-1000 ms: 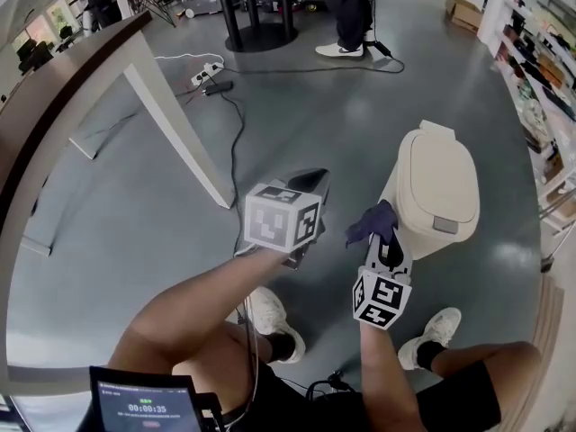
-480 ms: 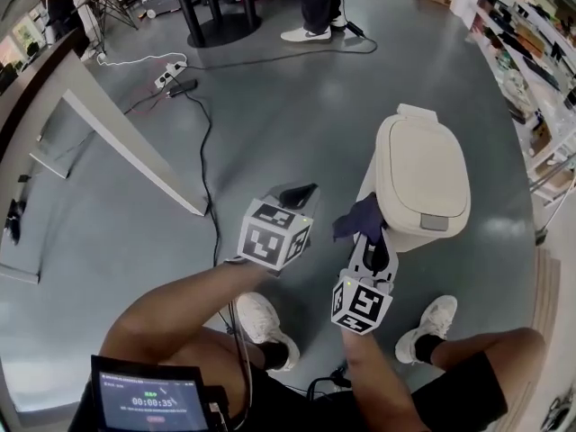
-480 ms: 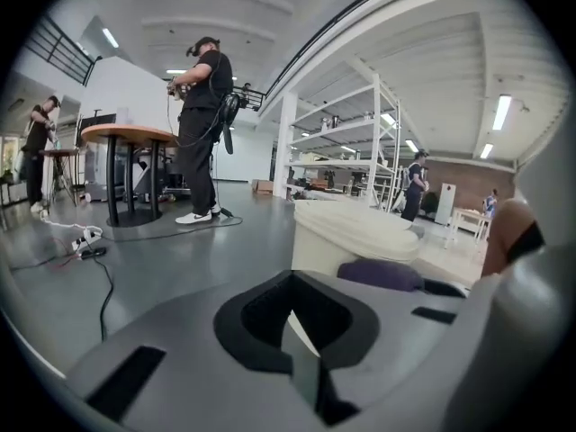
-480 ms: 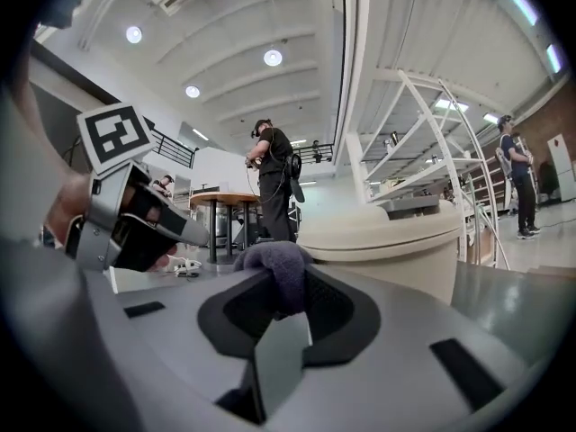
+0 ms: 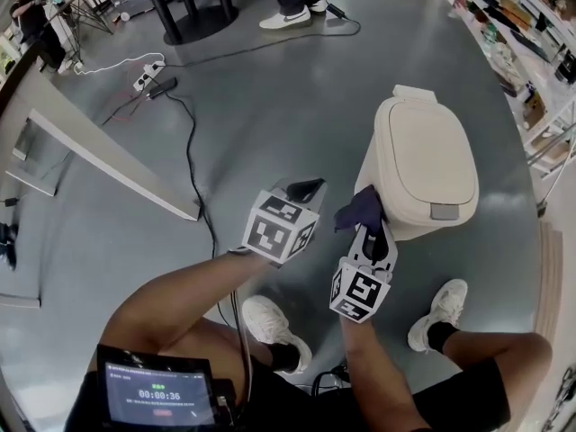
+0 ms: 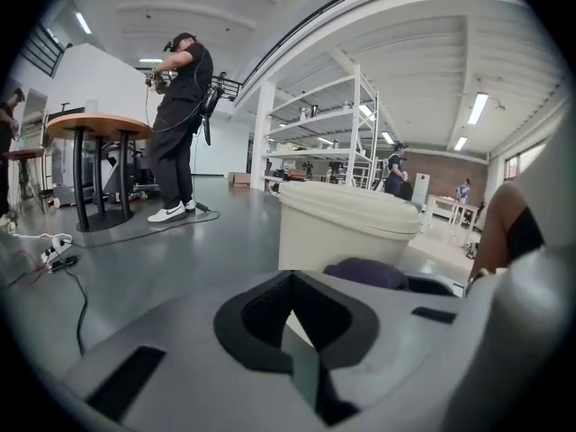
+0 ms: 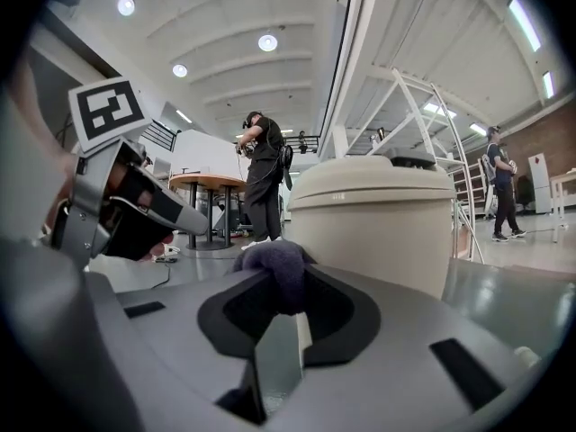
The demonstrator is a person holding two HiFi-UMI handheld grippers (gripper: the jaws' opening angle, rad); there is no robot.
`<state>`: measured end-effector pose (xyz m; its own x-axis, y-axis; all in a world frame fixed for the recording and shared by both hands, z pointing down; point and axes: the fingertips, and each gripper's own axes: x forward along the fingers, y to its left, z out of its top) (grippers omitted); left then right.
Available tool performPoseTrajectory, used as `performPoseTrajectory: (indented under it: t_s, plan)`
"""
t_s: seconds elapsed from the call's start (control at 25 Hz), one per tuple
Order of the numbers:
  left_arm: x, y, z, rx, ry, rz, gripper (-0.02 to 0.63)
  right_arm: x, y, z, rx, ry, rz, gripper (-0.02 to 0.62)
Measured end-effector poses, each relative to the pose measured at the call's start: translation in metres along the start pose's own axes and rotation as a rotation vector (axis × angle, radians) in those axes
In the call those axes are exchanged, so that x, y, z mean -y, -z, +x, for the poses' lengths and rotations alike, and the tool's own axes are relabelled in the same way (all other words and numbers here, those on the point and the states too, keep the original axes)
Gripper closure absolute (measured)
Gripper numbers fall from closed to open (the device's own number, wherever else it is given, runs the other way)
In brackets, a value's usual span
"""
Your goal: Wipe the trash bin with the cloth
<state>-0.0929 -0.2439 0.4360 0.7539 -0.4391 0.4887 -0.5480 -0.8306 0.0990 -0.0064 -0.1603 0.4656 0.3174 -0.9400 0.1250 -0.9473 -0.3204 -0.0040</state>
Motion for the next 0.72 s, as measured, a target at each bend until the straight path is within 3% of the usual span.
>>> performPoseTrajectory:
  t_s: [0.4, 0.48, 0.64, 0.72]
  plan:
    - [-0.006, 0.026, 0.032, -0.056, 0.068, 0.014, 0.609, -0.001, 0.055, 0.015, -0.107, 0.047, -0.024, 0.529]
    - [-0.009, 0.031, 0.034, -0.056, 0.075, 0.069, 0.609, 0.0, 0.069, 0.019, -0.126, 0.057, -0.032, 0.529]
    - [-0.019, 0.04, 0.04, -0.021, 0.069, 0.283, 0.609, 0.001, 0.095, 0.024, -0.173, 0.079, -0.039, 0.529]
    - [-0.02, 0.044, 0.043, -0.02, 0.092, 0.281, 0.609, 0.001, 0.108, 0.027, -0.193, 0.096, -0.037, 0.529]
